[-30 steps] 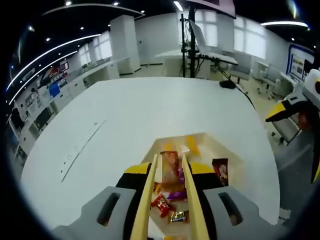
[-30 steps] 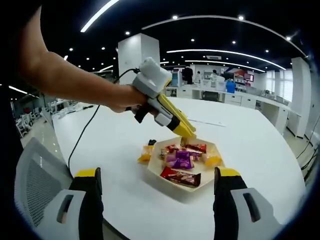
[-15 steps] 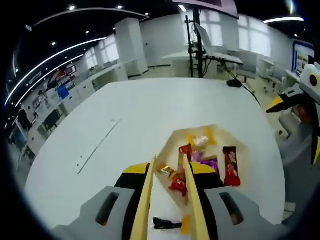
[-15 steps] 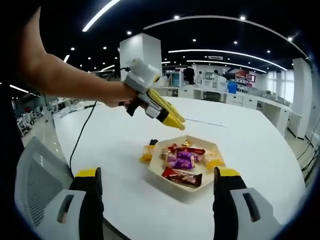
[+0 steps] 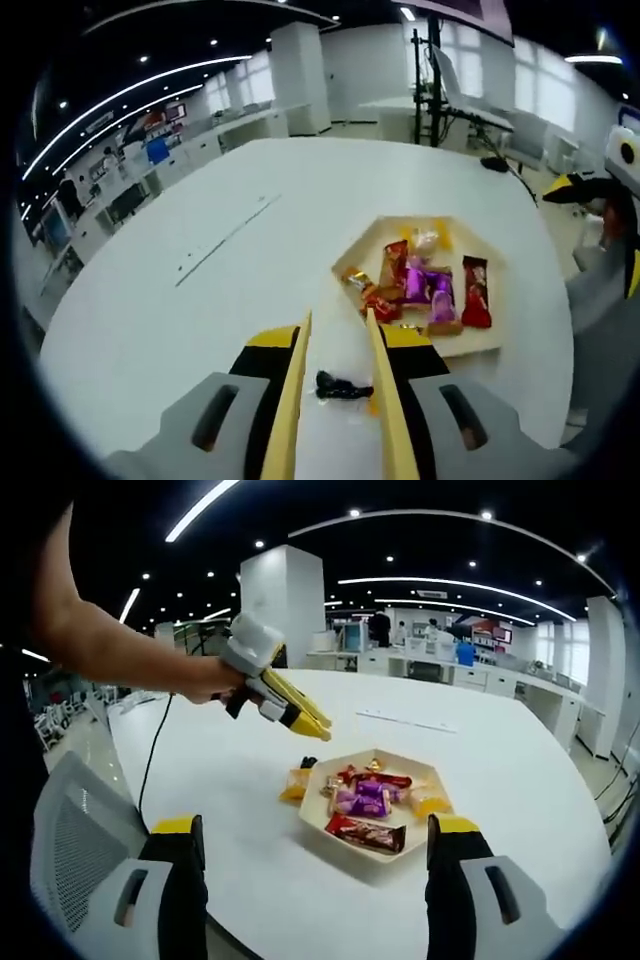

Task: Place the target food into the container with the food tongs after gripping and lifting it, then release it inside without dropping or visibly crushing the food.

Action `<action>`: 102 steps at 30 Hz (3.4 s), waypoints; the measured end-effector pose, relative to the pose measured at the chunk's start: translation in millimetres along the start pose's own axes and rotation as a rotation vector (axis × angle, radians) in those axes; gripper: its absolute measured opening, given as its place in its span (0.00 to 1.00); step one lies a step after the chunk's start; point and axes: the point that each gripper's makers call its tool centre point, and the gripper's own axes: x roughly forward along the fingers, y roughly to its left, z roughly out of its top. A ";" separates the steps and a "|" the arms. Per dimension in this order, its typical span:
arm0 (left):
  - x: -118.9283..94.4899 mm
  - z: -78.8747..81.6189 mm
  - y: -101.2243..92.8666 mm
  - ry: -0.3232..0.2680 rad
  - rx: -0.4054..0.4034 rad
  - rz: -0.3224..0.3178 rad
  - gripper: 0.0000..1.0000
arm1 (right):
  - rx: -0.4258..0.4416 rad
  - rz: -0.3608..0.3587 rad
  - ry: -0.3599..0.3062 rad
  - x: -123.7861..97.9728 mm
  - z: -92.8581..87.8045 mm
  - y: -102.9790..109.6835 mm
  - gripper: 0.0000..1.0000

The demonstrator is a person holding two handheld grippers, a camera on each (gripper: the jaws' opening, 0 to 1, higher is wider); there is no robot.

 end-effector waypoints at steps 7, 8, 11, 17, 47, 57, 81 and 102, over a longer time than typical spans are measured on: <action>3.7 -24.2 -4.3 0.031 -0.012 0.030 0.26 | 0.001 0.000 0.004 0.0 -0.6 0.2 0.90; 4.3 -26.8 -3.7 0.037 -0.022 0.030 0.26 | 0.001 0.000 0.005 0.1 -0.8 -0.1 0.90; 3.7 -34.6 1.3 0.057 -0.041 0.052 0.26 | 0.005 -0.002 0.001 0.1 -0.5 -0.9 0.90; 4.9 -52.6 6.6 0.105 -0.101 0.074 0.26 | 0.004 -0.003 0.005 0.0 -0.8 -0.8 0.90; -27.6 -79.0 11.0 0.172 -0.183 0.077 0.25 | -0.003 0.006 0.008 0.6 0.0 2.1 0.89; -3.3 -73.7 6.6 0.204 -0.246 0.105 0.25 | -0.011 0.007 -0.002 -0.7 1.2 2.6 0.88; -17.9 -75.7 10.0 0.174 -0.235 0.105 0.17 | -0.014 0.009 -0.009 -1.1 3.2 3.6 0.87; -36.1 -47.8 6.4 0.148 -0.174 -0.020 0.17 | -0.023 -0.010 -0.017 -2.2 4.6 -0.1 0.90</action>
